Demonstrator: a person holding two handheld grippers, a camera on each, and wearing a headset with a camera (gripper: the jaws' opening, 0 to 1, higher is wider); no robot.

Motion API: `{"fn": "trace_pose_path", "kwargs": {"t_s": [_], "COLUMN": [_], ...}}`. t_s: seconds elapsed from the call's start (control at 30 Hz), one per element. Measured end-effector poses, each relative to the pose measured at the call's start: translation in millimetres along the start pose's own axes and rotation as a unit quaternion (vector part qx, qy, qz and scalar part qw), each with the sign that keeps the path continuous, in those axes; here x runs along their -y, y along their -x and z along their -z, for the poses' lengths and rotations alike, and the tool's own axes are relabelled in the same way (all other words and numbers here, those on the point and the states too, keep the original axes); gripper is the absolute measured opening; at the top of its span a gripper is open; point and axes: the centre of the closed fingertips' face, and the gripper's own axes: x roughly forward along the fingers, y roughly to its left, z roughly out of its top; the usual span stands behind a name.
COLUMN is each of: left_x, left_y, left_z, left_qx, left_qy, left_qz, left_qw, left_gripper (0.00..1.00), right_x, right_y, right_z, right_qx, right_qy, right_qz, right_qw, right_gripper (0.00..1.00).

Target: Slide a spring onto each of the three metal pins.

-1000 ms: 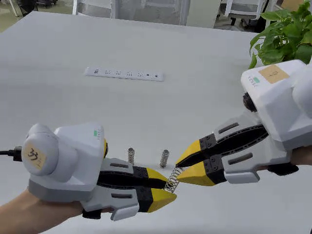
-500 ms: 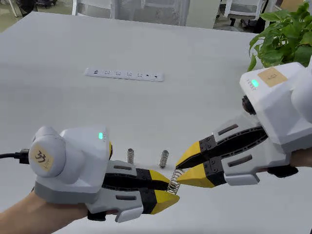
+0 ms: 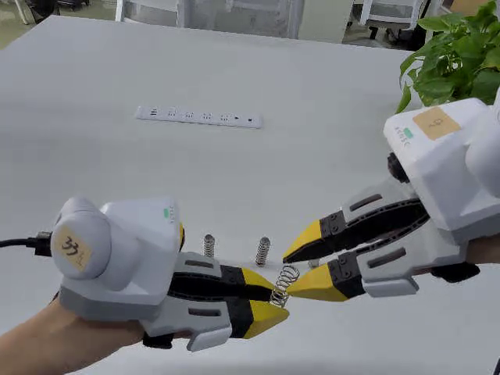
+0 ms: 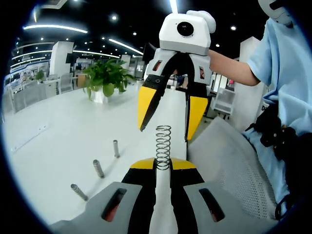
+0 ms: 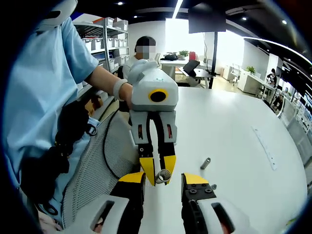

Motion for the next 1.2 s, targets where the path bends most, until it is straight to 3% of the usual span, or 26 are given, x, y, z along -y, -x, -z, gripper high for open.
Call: {"fn": "trace_pose_path", "kwargs": {"t_s": [0.17, 0.37, 0.6, 1.2], "left_x": [-6.7, -11.4, -11.7, -10.2], "left_y": [-4.6, -11.7, -15.8, -18.4], "left_z": [12.6, 18.0, 18.3, 12.0], "left_qx": [-0.061, -0.096, -0.104, -0.089], "left_qy": [-0.057, -0.095, -0.107, -0.097], "left_qz": [-0.024, -0.049, -0.054, -0.048], "left_qw": [0.9962, 0.9897, 0.9874, 0.9901], "left_gripper": [0.06, 0.06, 0.06, 0.06], "right_x": [3.3, 1.7, 5.8, 4.6], "right_y": [-6.1, -12.6, -19.5, -23.9], "right_z": [11.2, 15.8, 33.4, 39.7], "right_qx": [-0.045, -0.069, -0.106, -0.11], "right_qy": [0.034, 0.049, 0.057, 0.037], "right_qz": [0.008, -0.006, -0.017, -0.037], "right_qw": [0.9984, 0.9964, 0.9926, 0.9926], "right_gripper": [0.27, 0.23, 0.19, 0.08]}}
